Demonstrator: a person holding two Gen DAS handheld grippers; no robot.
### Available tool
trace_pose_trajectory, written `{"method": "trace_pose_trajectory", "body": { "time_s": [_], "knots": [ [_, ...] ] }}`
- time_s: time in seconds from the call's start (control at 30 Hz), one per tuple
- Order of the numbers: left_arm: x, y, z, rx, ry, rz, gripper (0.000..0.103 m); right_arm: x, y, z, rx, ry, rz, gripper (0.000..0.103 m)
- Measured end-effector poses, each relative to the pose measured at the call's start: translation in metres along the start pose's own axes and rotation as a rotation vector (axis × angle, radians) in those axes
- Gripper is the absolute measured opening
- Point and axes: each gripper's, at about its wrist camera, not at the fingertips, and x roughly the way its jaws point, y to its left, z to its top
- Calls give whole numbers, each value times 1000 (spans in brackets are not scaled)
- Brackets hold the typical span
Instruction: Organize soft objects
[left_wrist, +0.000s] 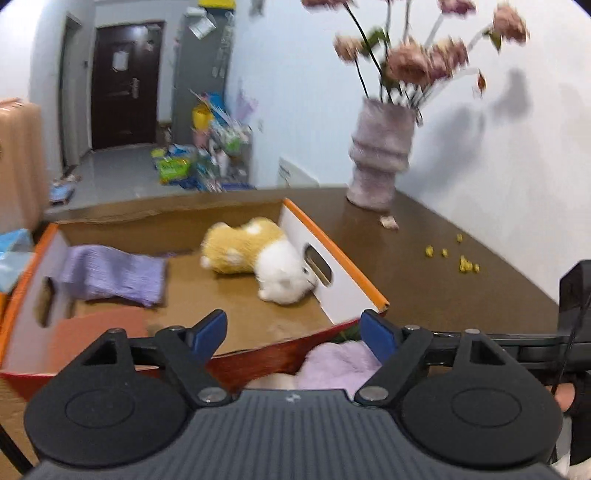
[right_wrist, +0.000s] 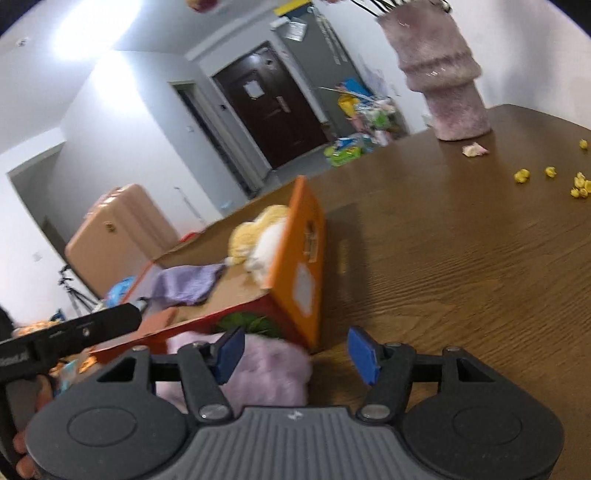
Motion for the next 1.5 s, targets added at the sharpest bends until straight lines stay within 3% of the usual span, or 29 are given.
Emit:
{"method": "trace_pose_trajectory", "body": {
  "time_s": [0.1,0.33,0.43,0.5,0.57,0.6,0.8,0.83,0.97,1.03,1.13,1.3,1.4,1.5],
  "knots": [
    [23,-7,-2,3,61,-33,79,9,-6,-4,24,44,50,60],
    [23,-9,-3,-38,47,-32,71,18,-3,-7,20,75,72,51],
    [18,-10,-3,-50,39,-26,68,20,1,-10,6,92,114,25],
    [12,-15,-4,-40,29,-24,61,16,11,-10,-51,91,110,18],
    [5,-18,0,-42,39,-71,41,9,25,-9,-91,60,112,17],
    [-1,-18,2,-54,48,-96,40,5,30,-7,-94,42,114,17],
    [-83,-12,2,-47,-113,-72,44,-51,75,-2,-168,-82,160,11],
    [-98,-8,-2,-53,-130,-66,50,-62,81,-3,-175,-99,175,5],
    [-145,2,-36,-79,-180,-40,72,-97,104,-16,-196,-134,236,4],
    [-158,7,-57,-107,-163,-30,72,-102,111,-30,-199,-112,257,4],
    [-169,19,-91,-163,-117,-25,72,-106,111,-49,-196,-86,217,5],
    [-171,46,-135,-257,-57,-40,76,-105,111,-83,-122,5,306,4],
    [-166,59,-152,-278,-28,-28,76,-89,120,-111,-128,94,314,4],
    [-168,76,-157,-326,-35,-28,77,-75,130,-131,-169,155,265,4]
  ]
}}
